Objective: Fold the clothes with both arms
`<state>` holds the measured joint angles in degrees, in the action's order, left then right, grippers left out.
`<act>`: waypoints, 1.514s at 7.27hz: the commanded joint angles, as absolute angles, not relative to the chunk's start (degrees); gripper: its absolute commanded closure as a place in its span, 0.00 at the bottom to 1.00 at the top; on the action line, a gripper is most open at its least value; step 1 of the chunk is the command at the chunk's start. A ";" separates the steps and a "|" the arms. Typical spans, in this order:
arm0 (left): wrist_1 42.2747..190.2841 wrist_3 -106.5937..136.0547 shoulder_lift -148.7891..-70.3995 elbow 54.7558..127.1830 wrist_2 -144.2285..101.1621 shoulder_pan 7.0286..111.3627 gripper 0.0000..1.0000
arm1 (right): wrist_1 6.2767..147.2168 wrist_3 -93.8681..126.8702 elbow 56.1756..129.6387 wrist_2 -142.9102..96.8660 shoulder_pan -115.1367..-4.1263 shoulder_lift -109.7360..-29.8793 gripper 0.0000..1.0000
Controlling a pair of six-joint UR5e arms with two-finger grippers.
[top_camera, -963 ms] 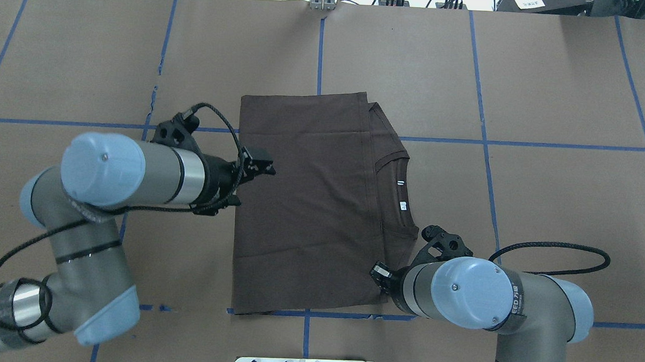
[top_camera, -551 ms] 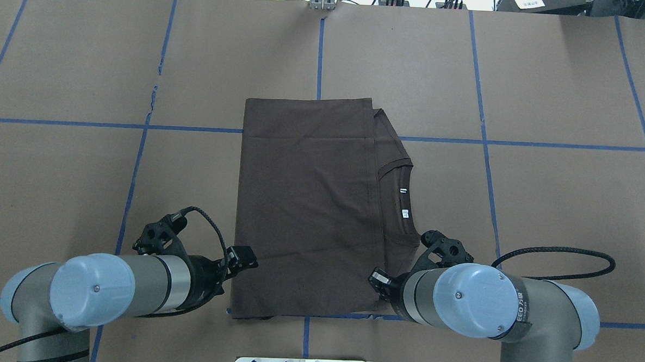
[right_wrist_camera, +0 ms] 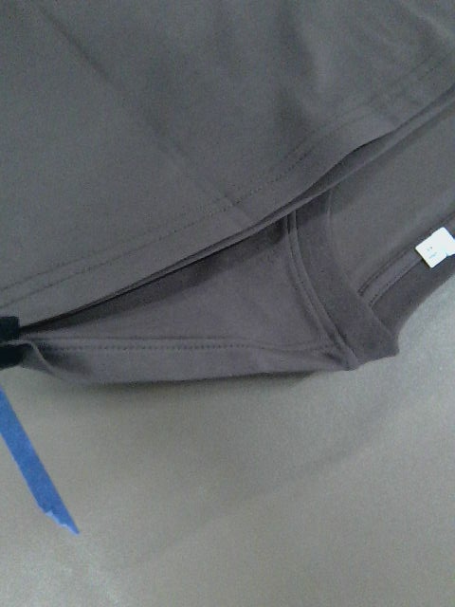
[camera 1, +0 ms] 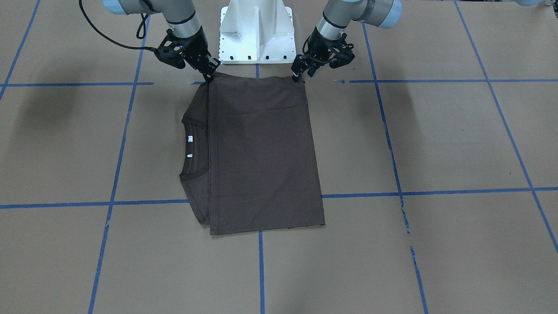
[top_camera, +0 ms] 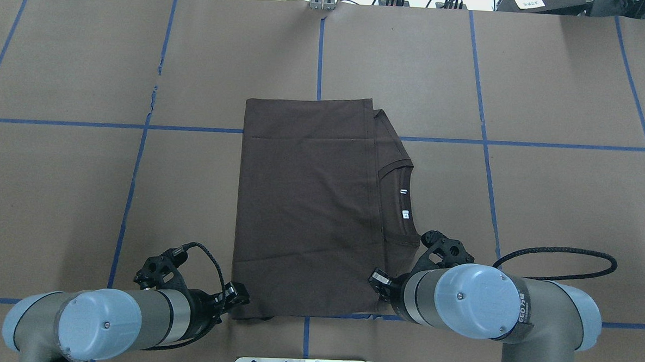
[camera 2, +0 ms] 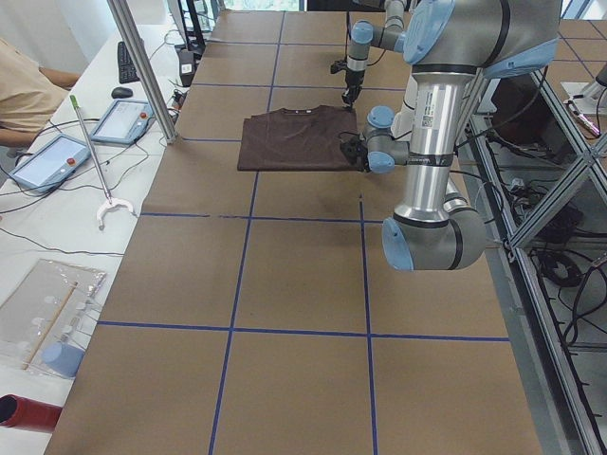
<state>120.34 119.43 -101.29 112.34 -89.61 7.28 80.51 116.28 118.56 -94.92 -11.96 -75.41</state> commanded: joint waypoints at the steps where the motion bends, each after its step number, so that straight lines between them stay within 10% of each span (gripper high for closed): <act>1: 119.71 119.44 -101.42 112.15 -89.56 6.42 0.39 | 80.51 116.28 118.56 -94.92 -11.95 -75.41 1.00; 3: 119.71 119.44 -101.60 112.06 -89.56 5.54 0.41 | 80.51 116.19 118.56 -94.92 -11.95 -75.41 1.00; 6: 118.22 119.09 -101.87 111.88 -89.65 5.45 1.00 | 80.42 116.19 118.56 -94.92 -12.04 -75.41 1.00; 11: 109.40 119.00 -102.04 121.51 -89.91 5.54 1.00 | 81.30 116.37 125.04 -94.92 -10.73 -78.03 1.00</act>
<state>115.01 118.73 -101.84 117.03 -89.84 5.67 80.89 116.27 121.77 -94.92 -11.61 -76.43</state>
